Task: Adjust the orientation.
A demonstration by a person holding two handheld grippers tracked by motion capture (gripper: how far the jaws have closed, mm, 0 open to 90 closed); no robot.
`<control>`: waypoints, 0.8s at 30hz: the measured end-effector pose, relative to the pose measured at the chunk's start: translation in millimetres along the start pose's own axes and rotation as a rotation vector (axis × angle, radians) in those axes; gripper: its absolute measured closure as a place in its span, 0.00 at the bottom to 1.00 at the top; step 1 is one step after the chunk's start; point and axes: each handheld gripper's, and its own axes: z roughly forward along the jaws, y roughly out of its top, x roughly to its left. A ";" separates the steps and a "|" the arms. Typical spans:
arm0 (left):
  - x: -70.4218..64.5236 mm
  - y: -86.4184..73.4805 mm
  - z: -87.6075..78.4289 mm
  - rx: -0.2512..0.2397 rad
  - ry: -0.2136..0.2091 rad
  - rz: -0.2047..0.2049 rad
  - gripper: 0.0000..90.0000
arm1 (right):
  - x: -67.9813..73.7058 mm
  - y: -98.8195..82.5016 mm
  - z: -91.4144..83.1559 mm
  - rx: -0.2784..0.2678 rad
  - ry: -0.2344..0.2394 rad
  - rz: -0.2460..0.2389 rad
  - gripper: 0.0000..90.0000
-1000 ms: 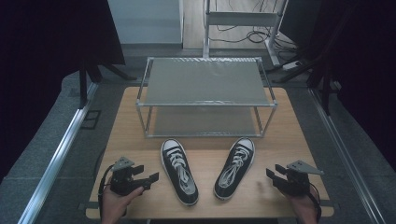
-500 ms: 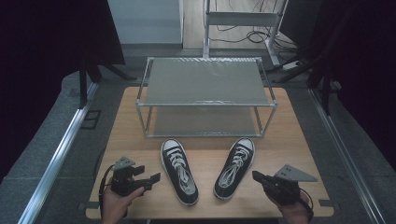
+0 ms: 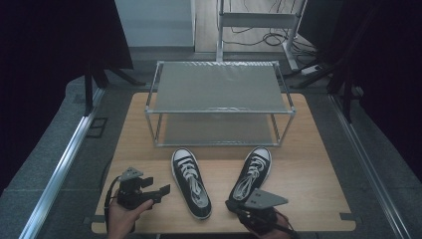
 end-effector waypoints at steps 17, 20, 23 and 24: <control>-5.0 -0.5 7.0 0.025 -0.014 0.013 0.25 | 20.7 -22.3 55.4 0.120 -0.073 -0.029 1.00; -4.4 -0.6 6.7 0.027 -0.011 0.010 0.25 | 21.1 -24.7 61.3 0.128 -0.078 -0.036 1.00; -4.1 -0.5 6.4 0.025 -0.011 0.008 0.25 | 21.2 -24.5 63.1 0.126 -0.051 -0.037 1.00; -4.5 -0.3 6.2 0.025 -0.010 0.009 0.25 | 22.7 -24.5 64.3 0.121 -0.045 -0.041 1.00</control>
